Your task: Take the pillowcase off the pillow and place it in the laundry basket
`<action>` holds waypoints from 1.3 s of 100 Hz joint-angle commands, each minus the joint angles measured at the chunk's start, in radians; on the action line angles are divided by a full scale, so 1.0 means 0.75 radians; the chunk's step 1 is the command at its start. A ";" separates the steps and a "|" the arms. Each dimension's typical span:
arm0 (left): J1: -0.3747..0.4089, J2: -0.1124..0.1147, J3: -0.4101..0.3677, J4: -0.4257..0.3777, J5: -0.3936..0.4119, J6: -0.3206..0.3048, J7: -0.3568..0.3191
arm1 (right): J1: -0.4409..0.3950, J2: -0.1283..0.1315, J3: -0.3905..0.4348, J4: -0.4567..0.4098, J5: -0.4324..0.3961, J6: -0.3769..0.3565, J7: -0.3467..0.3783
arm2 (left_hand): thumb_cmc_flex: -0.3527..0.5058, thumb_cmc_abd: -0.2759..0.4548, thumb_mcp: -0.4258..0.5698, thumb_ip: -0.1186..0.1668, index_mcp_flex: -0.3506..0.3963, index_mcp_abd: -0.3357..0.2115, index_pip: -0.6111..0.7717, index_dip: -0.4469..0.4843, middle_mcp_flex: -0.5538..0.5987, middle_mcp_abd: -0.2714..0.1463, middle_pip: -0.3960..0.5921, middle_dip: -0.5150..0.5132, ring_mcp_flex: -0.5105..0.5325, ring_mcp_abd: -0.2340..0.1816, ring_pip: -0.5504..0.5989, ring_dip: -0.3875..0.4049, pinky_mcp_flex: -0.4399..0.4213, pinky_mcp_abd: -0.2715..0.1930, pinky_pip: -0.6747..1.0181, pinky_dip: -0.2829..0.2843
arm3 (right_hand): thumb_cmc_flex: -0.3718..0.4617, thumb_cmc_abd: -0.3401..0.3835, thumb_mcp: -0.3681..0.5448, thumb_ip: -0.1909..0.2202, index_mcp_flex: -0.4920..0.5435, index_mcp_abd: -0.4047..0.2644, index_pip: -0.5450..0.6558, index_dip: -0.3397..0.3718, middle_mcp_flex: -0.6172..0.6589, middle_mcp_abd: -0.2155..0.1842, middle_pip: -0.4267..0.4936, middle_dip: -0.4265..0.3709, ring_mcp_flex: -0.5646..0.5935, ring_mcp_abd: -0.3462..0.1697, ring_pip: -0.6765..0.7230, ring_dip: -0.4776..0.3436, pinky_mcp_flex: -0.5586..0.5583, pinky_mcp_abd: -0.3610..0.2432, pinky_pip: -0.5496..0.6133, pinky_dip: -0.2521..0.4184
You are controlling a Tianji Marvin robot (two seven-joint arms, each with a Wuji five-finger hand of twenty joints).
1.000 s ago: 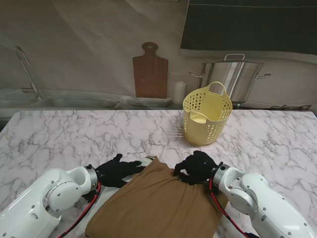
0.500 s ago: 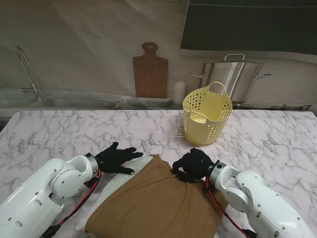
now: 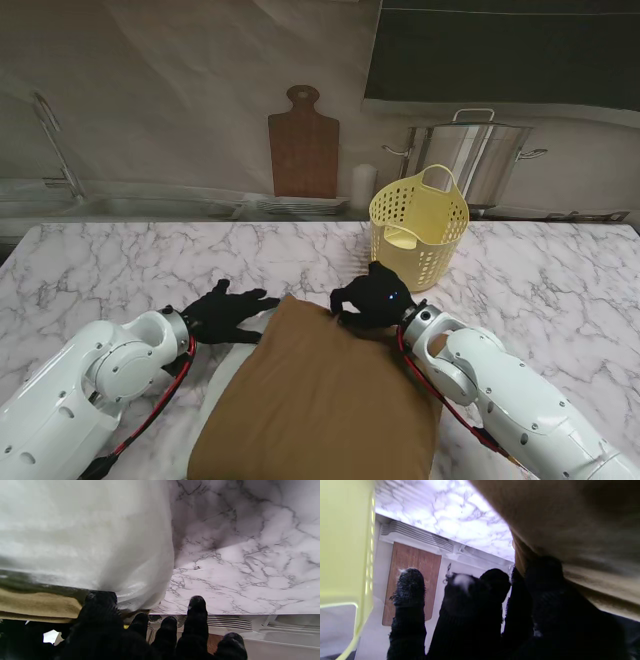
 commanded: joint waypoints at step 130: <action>-0.033 0.000 0.188 -0.069 -0.187 -0.126 0.030 | -0.526 0.001 0.460 -0.435 0.023 -0.032 0.332 | 0.027 -0.008 0.026 0.021 -0.019 0.015 -0.008 0.021 0.029 -0.002 0.012 0.012 0.048 0.028 0.013 0.014 -0.001 0.026 1.208 -0.015 | -0.566 0.304 -0.346 0.208 -0.710 0.560 -1.099 0.041 -1.070 0.362 -0.980 -0.797 -0.853 0.319 -1.384 -0.479 -0.415 0.091 -0.348 -0.073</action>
